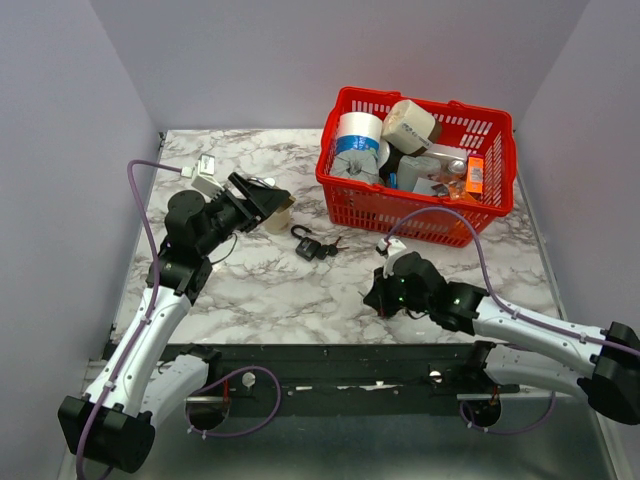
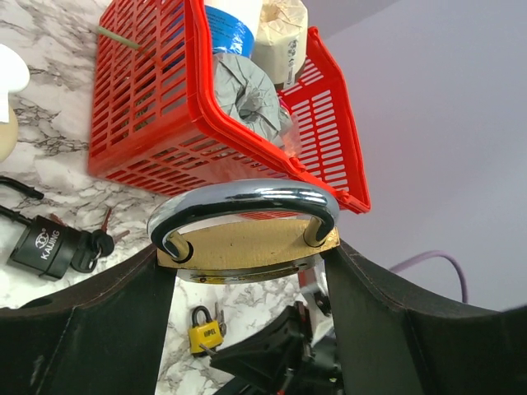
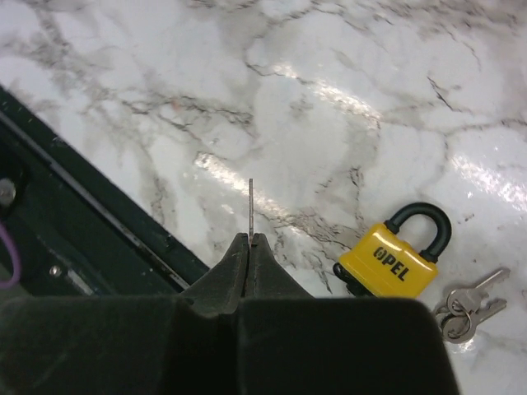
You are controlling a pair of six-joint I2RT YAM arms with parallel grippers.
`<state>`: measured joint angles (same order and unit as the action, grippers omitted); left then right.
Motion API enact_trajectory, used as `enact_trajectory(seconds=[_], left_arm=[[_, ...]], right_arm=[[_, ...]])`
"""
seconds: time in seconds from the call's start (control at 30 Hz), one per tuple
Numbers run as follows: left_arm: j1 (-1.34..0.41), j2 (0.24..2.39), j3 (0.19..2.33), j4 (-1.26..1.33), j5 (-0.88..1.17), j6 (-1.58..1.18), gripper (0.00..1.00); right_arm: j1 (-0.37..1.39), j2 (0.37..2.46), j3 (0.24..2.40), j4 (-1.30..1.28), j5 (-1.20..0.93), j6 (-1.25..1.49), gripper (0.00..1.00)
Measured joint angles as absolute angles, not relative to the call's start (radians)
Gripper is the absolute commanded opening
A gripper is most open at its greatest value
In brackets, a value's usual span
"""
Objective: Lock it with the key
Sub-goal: Place the key at the center of the board.
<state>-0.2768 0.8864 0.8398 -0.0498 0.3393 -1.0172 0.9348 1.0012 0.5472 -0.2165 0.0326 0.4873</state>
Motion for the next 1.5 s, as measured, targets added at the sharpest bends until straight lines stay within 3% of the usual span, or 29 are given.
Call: enact_trajectory(seconds=[0.8,0.97,1.5], left_arm=[[-0.257,0.883,0.830,-0.147,0.337,-0.965,0.00],[-0.254,0.861,0.825,-0.166,0.341,-0.969,0.00],[-0.243,0.853,0.783,-0.170,0.401,-0.962,0.00]], right_arm=[[0.935,1.251,0.445,-0.031,0.115,0.851,0.01],[0.935,1.288,0.453,-0.030,0.114,0.900,0.25],[0.937,1.297,0.536,-0.093,0.096,0.914,0.53]])
